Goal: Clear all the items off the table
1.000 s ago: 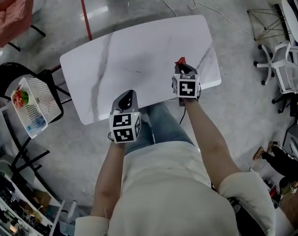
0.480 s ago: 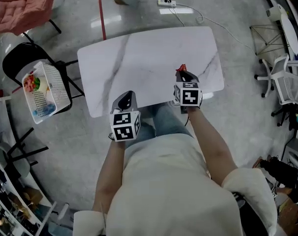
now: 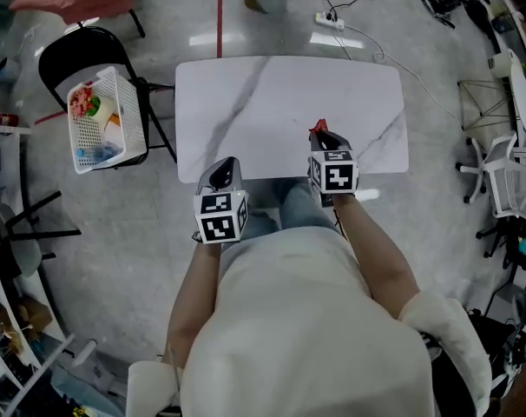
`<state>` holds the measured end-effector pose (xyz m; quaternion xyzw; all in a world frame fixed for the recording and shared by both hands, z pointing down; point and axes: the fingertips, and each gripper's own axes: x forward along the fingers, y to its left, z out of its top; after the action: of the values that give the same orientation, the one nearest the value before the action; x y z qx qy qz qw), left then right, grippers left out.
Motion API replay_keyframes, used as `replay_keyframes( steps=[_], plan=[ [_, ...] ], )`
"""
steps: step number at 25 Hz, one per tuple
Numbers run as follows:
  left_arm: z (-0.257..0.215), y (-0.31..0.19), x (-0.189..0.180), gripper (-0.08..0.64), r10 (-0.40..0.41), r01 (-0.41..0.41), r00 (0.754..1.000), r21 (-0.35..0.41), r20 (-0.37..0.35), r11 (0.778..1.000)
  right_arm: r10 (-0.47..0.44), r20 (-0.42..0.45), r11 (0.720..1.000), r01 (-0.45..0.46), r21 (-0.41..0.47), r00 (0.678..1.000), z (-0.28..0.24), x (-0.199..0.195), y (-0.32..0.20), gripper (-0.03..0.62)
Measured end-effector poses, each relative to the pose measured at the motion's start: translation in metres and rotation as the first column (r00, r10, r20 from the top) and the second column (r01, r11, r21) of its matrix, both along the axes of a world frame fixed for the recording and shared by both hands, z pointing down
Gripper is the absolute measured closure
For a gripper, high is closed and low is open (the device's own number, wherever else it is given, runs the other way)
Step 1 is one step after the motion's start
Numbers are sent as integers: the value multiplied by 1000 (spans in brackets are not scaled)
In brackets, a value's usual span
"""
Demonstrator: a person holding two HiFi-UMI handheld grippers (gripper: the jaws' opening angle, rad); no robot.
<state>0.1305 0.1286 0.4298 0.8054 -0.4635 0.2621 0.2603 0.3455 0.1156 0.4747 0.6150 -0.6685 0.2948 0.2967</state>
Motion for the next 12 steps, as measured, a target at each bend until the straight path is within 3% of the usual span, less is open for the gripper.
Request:
replay_keyframes(
  steps=[12],
  plan=[
    [-12, 27, -128, 551, -218, 219, 976, 37, -16, 975, -258, 11, 965, 257, 47, 966, -19, -153, -8, 565]
  ],
)
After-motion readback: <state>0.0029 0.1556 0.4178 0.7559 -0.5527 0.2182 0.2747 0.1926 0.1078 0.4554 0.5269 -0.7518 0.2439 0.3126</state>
